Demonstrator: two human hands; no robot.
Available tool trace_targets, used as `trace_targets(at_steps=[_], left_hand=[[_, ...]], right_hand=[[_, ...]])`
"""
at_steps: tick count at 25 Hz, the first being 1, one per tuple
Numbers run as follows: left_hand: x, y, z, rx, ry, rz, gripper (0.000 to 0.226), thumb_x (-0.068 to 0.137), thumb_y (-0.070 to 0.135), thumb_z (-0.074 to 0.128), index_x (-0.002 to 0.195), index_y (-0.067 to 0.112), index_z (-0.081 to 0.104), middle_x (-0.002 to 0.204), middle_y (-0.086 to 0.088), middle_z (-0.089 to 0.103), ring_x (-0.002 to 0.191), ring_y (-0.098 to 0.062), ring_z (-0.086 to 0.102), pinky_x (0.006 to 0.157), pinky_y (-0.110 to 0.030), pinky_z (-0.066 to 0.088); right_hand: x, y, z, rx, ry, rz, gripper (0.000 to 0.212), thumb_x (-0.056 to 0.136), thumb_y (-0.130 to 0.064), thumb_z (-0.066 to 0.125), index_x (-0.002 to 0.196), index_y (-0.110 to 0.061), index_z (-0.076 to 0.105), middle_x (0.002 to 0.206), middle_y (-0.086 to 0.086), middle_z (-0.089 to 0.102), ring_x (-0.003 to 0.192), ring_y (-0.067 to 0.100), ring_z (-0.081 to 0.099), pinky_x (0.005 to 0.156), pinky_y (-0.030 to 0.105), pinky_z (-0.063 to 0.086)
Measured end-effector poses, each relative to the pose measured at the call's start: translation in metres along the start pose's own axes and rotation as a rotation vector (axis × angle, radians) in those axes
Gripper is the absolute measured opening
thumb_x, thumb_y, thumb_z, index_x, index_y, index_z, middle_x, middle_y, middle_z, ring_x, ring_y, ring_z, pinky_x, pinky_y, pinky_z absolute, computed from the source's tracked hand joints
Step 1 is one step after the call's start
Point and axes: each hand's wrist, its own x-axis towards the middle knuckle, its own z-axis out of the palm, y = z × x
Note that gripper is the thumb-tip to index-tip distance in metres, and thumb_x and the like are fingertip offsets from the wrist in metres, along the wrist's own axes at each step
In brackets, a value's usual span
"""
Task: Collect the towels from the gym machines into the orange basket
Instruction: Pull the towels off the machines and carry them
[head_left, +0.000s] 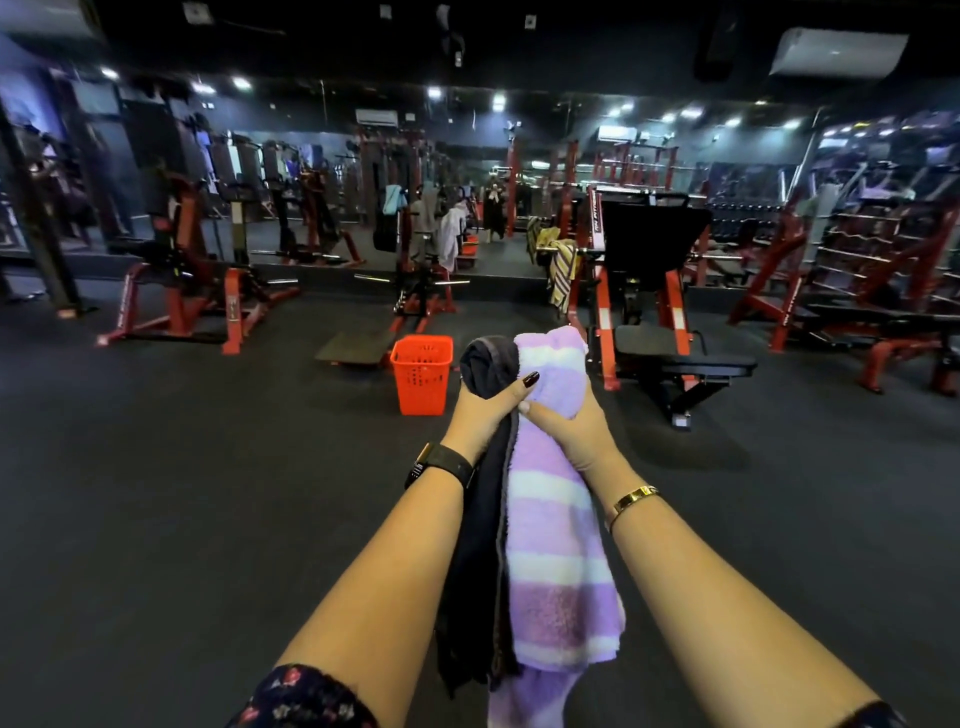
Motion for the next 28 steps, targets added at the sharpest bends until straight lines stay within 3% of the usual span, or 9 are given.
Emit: trace_targets(at_steps=[3, 6, 12, 15, 20, 23, 28], left_hand=[[0.081, -0.007, -0.017, -0.011, -0.001, 0.002, 0.038, 0.084, 0.002, 0.067, 0.120, 0.008, 0.057, 0.108, 0.002, 0.065, 0.091, 0.003, 0.066, 0.075, -0.011, 0.053], [0.166, -0.020, -0.031, -0.021, 0.013, 0.042, 0.036, 0.083, -0.002, 0.066, 0.117, 0.006, 0.058, 0.104, 0.005, 0.065, 0.083, 0.010, 0.066, 0.077, -0.012, 0.052], [0.288, -0.065, -0.042, -0.038, -0.014, 0.065, 0.032, 0.082, 0.000, 0.068, 0.109, 0.018, 0.063, 0.106, 0.004, 0.067, 0.093, 0.000, 0.066, 0.084, -0.019, 0.052], [0.367, -0.101, -0.045, -0.047, 0.012, 0.070, 0.032, 0.083, -0.002, 0.066, 0.109, 0.015, 0.062, 0.104, 0.004, 0.067, 0.088, 0.004, 0.067, 0.081, -0.014, 0.053], [0.521, -0.159, -0.025, -0.020, 0.045, 0.091, 0.034, 0.082, -0.001, 0.067, 0.115, 0.006, 0.062, 0.106, -0.002, 0.067, 0.090, -0.002, 0.065, 0.085, -0.019, 0.052], [0.624, -0.183, -0.012, -0.025, 0.053, 0.106, 0.036, 0.080, 0.000, 0.069, 0.114, 0.009, 0.062, 0.105, 0.001, 0.066, 0.089, 0.002, 0.066, 0.081, -0.016, 0.051], [0.751, -0.230, -0.011, -0.023, 0.090, 0.080, 0.037, 0.072, 0.010, 0.077, 0.107, 0.014, 0.065, 0.104, 0.001, 0.067, 0.097, -0.012, 0.065, 0.091, -0.031, 0.050]], right_hand=[[0.081, 0.017, 0.018, 0.006, 0.012, -0.019, 0.073, 0.060, -0.044, 0.080, 0.126, -0.030, 0.053, 0.126, -0.007, 0.061, 0.120, 0.013, 0.057, 0.106, 0.039, 0.045], [0.165, 0.044, 0.030, 0.011, 0.023, -0.057, 0.084, 0.060, -0.047, 0.079, 0.134, -0.023, 0.049, 0.131, -0.005, 0.059, 0.123, 0.012, 0.055, 0.107, 0.038, 0.044], [0.291, 0.115, 0.034, 0.051, -0.027, -0.044, 0.091, 0.060, -0.053, 0.083, 0.138, -0.024, 0.046, 0.134, -0.001, 0.059, 0.126, 0.015, 0.055, 0.108, 0.048, 0.043], [0.362, 0.151, 0.034, 0.052, -0.068, -0.043, 0.095, 0.059, -0.057, 0.082, 0.140, -0.025, 0.043, 0.136, -0.002, 0.058, 0.128, 0.015, 0.053, 0.109, 0.048, 0.042], [0.506, 0.215, 0.002, 0.079, -0.123, -0.027, 0.085, 0.063, -0.044, 0.082, 0.138, -0.027, 0.046, 0.133, -0.003, 0.060, 0.124, 0.013, 0.056, 0.107, 0.046, 0.044], [0.605, 0.243, -0.016, 0.080, -0.150, -0.033, 0.088, 0.061, -0.050, 0.084, 0.137, -0.029, 0.046, 0.133, -0.002, 0.061, 0.124, 0.014, 0.056, 0.106, 0.047, 0.045], [0.717, 0.291, -0.021, 0.143, -0.133, -0.053, 0.089, 0.062, -0.040, 0.081, 0.140, -0.015, 0.044, 0.135, 0.003, 0.058, 0.124, 0.014, 0.056, 0.103, 0.031, 0.047]])
